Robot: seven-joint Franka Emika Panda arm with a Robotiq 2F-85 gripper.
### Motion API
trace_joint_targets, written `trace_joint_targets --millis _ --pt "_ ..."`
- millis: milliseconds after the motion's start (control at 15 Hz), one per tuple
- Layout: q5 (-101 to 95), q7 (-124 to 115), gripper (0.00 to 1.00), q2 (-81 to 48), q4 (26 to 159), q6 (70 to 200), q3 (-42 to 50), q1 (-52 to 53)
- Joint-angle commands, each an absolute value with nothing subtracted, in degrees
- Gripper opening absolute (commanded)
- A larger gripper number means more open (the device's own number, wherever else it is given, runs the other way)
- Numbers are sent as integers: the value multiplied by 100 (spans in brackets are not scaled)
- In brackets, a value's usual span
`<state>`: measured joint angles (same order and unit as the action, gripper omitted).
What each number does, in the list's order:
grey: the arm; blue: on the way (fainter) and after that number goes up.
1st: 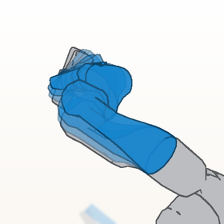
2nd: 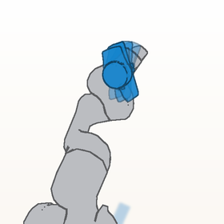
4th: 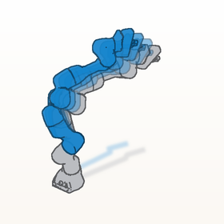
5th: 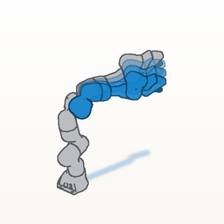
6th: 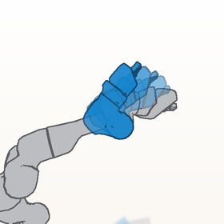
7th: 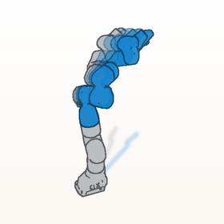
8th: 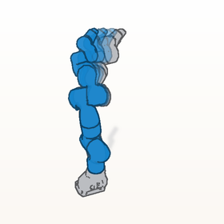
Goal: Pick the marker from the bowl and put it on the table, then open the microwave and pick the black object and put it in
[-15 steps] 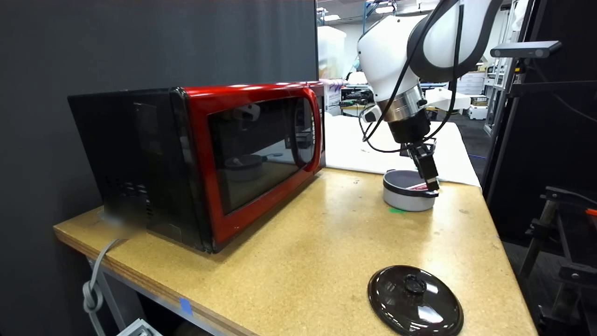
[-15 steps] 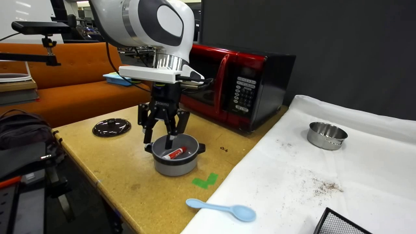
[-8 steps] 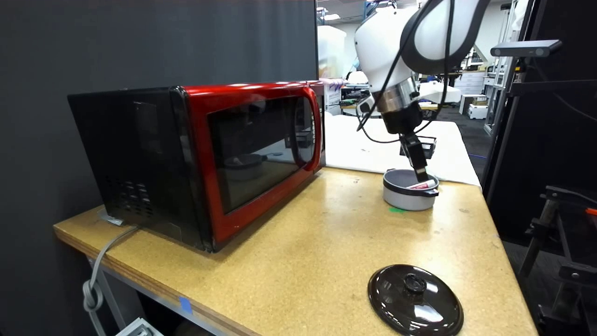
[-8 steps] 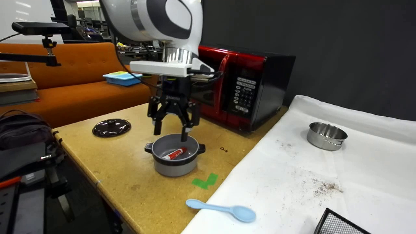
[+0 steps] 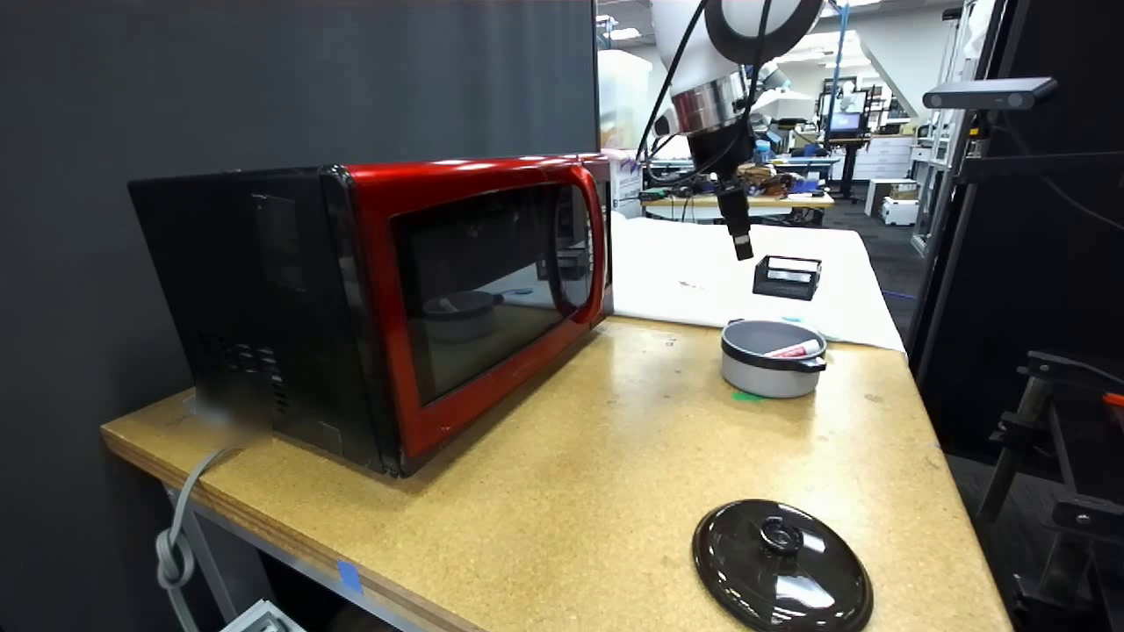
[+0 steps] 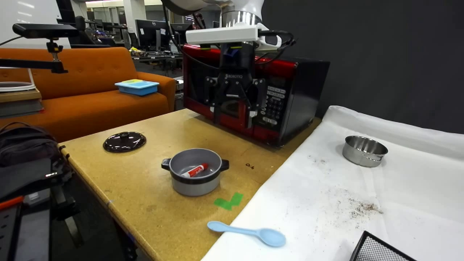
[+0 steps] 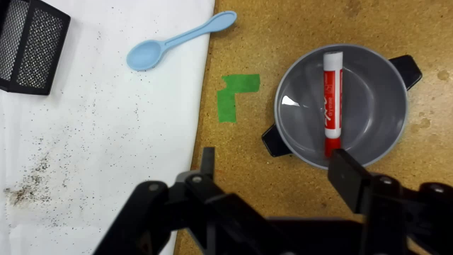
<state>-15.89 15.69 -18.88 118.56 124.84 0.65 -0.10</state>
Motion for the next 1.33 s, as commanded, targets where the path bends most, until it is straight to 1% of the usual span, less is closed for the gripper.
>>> trace_joint_targets --millis 0,67,200,467,600,667,733,800,1267 --pt "-1532 1543 86 -1762 11991 12351 -30 6" --pt "-1534 1500 91 -1748 12081 12388 -45 18" --pt "-1532 1441 94 -1843 12158 12411 -50 21" --pt "-1590 1328 91 -2067 12249 12407 1 10" --pt "-1622 1302 87 -2192 12257 12437 7 30" --pt "-1631 1293 89 -2248 12257 12448 3 39" --pt "-1639 1292 87 -2295 12264 12447 -6 54" --pt "-1654 1284 88 -2324 12287 12457 -15 75" --pt "-1750 1128 87 -2579 12405 12448 -59 264"
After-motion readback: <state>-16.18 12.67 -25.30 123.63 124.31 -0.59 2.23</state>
